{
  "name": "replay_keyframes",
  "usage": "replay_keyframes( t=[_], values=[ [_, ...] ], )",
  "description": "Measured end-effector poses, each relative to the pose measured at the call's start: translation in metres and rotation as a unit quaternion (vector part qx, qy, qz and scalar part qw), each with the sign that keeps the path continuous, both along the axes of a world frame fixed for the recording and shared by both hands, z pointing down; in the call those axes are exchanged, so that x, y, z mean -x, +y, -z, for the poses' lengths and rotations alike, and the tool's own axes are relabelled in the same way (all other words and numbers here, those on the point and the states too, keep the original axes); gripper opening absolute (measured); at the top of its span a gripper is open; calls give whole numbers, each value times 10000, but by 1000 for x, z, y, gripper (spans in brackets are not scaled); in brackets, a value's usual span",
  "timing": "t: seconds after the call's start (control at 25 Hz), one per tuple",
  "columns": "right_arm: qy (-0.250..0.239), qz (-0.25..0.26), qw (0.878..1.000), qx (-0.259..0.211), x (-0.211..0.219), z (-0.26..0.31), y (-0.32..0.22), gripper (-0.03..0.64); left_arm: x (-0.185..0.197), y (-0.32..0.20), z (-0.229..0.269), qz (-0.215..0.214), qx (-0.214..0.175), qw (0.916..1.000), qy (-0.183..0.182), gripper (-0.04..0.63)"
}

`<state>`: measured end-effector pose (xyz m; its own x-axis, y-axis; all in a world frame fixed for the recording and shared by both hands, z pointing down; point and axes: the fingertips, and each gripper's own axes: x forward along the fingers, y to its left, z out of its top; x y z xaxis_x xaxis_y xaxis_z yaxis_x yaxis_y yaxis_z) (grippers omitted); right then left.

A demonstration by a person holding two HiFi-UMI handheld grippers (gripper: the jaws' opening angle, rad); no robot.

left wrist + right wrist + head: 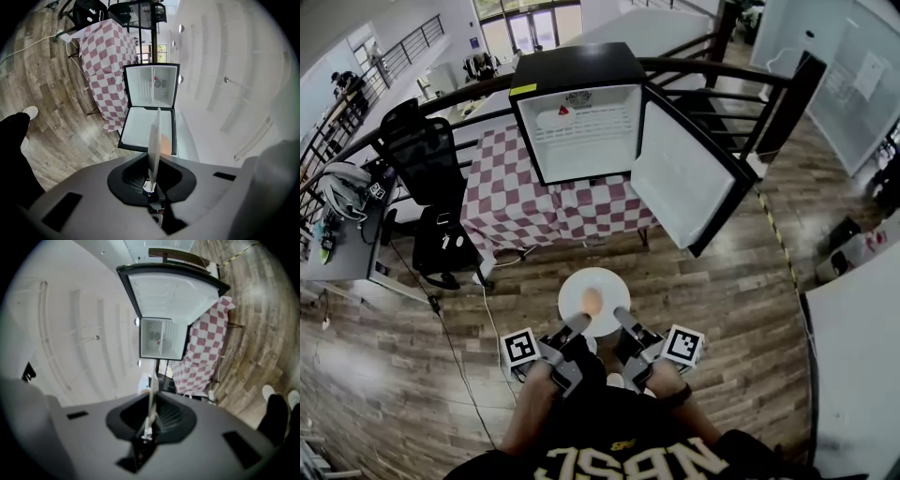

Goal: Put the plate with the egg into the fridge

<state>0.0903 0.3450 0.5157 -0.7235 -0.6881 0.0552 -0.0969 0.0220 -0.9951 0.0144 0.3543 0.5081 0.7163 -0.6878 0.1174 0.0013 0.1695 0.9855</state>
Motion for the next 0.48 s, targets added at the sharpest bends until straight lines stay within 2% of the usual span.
replay_keyframes(
  t=[0.24, 0.48],
  values=[
    [-118, -214, 9994, 229, 6, 2, -30, 43, 6, -33, 1, -153, 45, 9998, 113, 35],
    [-26, -273, 9992, 292, 21, 1, -62, 43, 21, -65, 1, -196, 101, 9995, 238, 35]
  ],
)
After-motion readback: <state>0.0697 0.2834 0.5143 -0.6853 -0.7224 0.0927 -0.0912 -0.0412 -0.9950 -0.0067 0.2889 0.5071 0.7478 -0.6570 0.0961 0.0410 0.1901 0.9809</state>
